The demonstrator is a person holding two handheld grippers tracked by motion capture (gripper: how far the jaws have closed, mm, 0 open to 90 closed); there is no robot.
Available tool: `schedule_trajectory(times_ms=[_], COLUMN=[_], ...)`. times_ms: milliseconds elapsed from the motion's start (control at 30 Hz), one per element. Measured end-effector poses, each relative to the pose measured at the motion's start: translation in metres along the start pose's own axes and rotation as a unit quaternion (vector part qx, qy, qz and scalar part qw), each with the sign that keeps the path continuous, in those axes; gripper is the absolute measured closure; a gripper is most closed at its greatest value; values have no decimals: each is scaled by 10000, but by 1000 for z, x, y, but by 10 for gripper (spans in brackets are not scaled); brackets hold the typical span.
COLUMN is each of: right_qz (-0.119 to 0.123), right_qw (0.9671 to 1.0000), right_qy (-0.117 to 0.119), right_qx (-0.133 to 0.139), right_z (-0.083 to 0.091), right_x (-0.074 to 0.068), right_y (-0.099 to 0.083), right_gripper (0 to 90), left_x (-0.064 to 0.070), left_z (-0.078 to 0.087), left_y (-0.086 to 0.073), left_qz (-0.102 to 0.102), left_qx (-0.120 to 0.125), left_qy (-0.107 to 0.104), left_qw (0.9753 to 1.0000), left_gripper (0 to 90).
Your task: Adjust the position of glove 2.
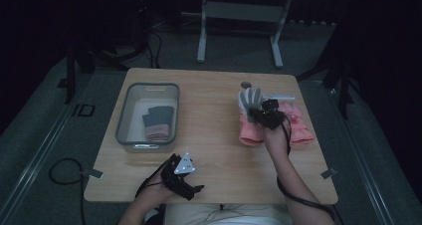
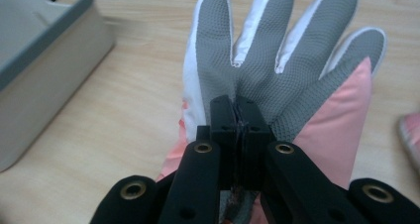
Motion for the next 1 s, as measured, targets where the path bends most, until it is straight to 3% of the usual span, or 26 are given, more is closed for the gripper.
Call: schedule_trajectory(times_ms=[100, 167, 267, 467, 633, 833, 1000], right_qz=[94, 154, 63, 131, 301, 307, 461], right_qw=[9998, 9998, 9999, 9994, 9983, 9972, 9958], right_qy=[-102, -123, -44, -42, -69, 34, 234], right_qx=[130, 73, -85, -321, -492, -681, -751], right_z=[12, 12, 3, -20, -41, -58, -68], right_x=[-12, -19, -25, -41, -51, -57, -61], right_y=[-14, -27, -42, -61, -70, -78, -83], right_gripper=[880, 880, 880, 879, 877, 873, 853], left_x=[0, -1, -1, 1, 0, 0, 1], left_z=[0, 0, 0, -1, -1, -1, -3], left_y=[0, -1, -1, -2, -4, -4, -7], left_qz=[-50, -58, 1, -44, -18, 40, -31], left_qx=[-25, -7, 24, -48, -51, -4, -99], left_qy=[20, 103, 84, 41, 41, -31, -14], left_qw=[10000, 9999, 10000, 10000, 10000, 10000, 9999], left_gripper=[21, 21, 21, 21, 21, 21, 21])
Point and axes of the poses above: each handheld gripper's, and its own axes: z roughly backward along the jaws, y roughly out of its top, x roughly to its right, the point moved 9 cm from there along -z, roughly forward along the jaws, and after that the axes turned 6 degrees about -z, right-handed, at the moved point
